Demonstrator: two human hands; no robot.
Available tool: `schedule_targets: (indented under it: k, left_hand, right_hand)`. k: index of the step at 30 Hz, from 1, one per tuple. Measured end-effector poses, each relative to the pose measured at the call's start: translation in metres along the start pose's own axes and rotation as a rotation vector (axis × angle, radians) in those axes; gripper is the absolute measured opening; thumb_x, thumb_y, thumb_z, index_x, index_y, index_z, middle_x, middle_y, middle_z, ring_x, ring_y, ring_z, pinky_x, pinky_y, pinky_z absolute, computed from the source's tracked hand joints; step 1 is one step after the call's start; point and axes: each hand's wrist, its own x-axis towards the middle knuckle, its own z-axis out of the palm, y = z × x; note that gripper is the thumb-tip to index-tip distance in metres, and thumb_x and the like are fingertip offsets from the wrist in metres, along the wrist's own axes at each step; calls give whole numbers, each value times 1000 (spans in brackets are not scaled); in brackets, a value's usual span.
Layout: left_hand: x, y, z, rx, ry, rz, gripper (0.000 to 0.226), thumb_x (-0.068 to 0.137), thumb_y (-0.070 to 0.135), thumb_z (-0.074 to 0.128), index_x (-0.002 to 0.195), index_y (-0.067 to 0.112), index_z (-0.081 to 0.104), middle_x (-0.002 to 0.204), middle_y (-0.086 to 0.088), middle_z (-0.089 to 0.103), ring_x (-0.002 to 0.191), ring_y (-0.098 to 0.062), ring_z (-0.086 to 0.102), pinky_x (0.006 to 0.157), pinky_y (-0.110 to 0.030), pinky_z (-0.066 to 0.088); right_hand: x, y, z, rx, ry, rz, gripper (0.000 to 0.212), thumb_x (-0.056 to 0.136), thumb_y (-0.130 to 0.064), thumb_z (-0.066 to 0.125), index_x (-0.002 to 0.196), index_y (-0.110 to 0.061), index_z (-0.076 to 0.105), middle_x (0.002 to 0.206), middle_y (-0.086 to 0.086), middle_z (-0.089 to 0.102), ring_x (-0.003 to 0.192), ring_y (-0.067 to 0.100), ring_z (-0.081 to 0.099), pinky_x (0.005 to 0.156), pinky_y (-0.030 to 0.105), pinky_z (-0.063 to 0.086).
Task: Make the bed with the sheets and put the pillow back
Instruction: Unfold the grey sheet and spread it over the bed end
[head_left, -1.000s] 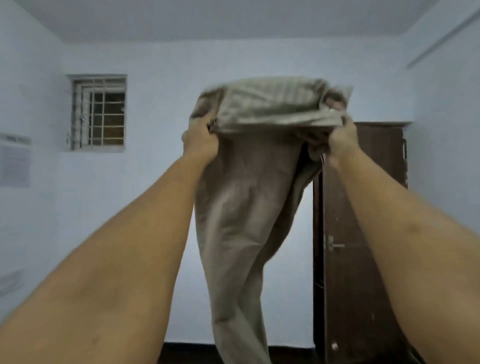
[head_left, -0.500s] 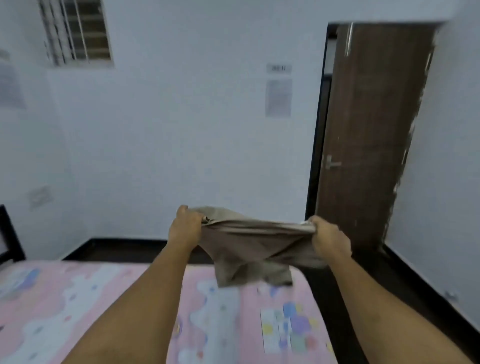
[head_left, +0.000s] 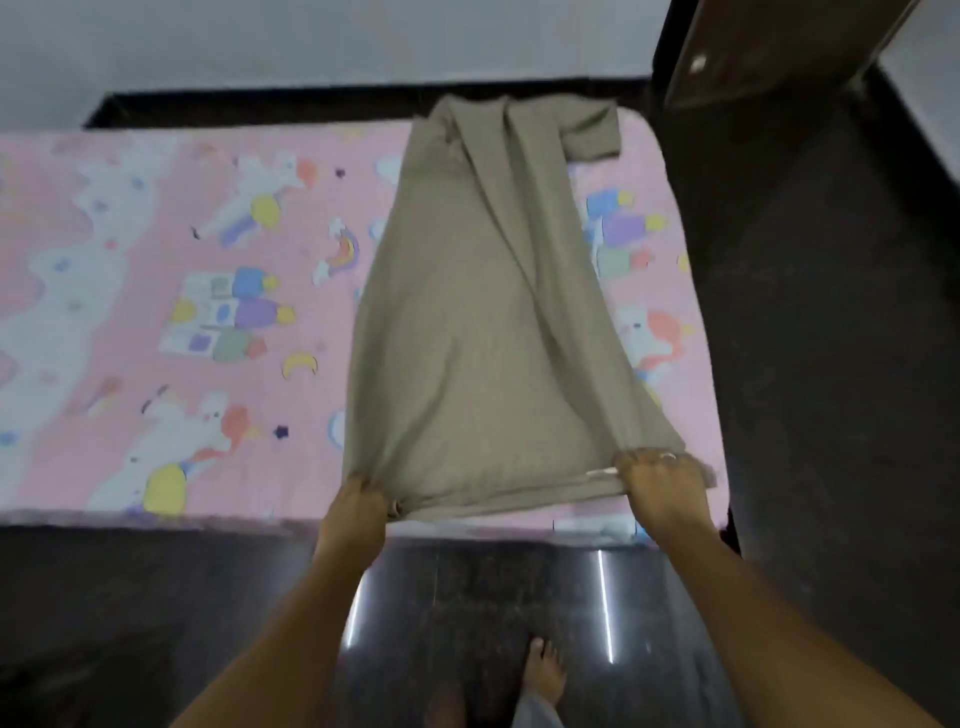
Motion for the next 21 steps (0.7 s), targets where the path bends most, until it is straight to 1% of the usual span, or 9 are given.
schedule_targets:
  k: [4,7,9,10,12,13,17,20,21]
  left_hand:
    - [12,-6,27,50,41,18,29,92,12,47,114,13,64,134,-15,41,115,-32,51,98,-37,43]
    - [8,-12,43,72,83,36,25,90,10,50,109,11,68,133,-19,44,121,-35,47,100,-40,42]
    - [0,-16,47,72,158,105,18,83,4,60,96,9,71,116,-20,59,121,-37,49,95,-44,49]
    - [-6,-18,45,86,181,151,16,73,0,70,86,9,72,101,-17,66,115,-38,54,85,-45,54]
    - [-19,-28,42,120,243,217,31,45,-8,83,65,10,69,71,-10,67,96,-37,65,61,-42,58]
    - [-27,-33,43,134,285,232,36,37,-8,85,60,12,67,64,-8,66,91,-36,67,57,-40,57]
    - [-56,-58,71,140,252,280,38,37,-6,88,65,13,69,69,-3,69,95,-36,67,65,-46,59]
    - [-56,-75,96,190,182,275,38,36,-2,90,66,14,72,72,-2,69,96,-39,65,72,-49,57]
    - [-51,-79,101,206,153,266,36,37,0,91,64,15,72,73,-3,69,98,-40,64,76,-48,55]
  right_hand:
    - [-6,-17,41,-39,51,32,31,37,-5,78,63,-15,67,52,6,58,44,26,58,50,34,46]
    - [-15,-28,58,-75,160,60,17,53,-1,62,65,-12,65,51,7,58,47,28,59,55,37,47]
    - [-21,-31,61,-84,177,90,20,53,3,60,67,-10,63,51,8,58,49,29,60,56,37,46]
    - [-25,-34,61,-88,177,96,20,53,3,61,68,-10,62,52,8,58,50,29,60,56,37,45]
    - [-36,-40,63,-106,188,103,20,55,3,57,69,-10,61,51,8,57,50,29,59,56,37,44]
    - [-44,-44,64,-115,180,111,20,56,3,56,70,-10,61,51,8,56,50,29,59,55,37,43]
    - [-81,-65,85,-102,54,153,22,61,-1,63,81,-9,68,55,10,61,54,32,61,58,40,44]
    - [-95,-75,98,-75,3,206,29,69,-10,46,86,-10,69,60,12,63,61,34,62,61,42,45]
    - [-95,-77,100,-74,-23,225,29,70,-9,48,89,-11,69,64,12,64,65,35,63,62,43,45]
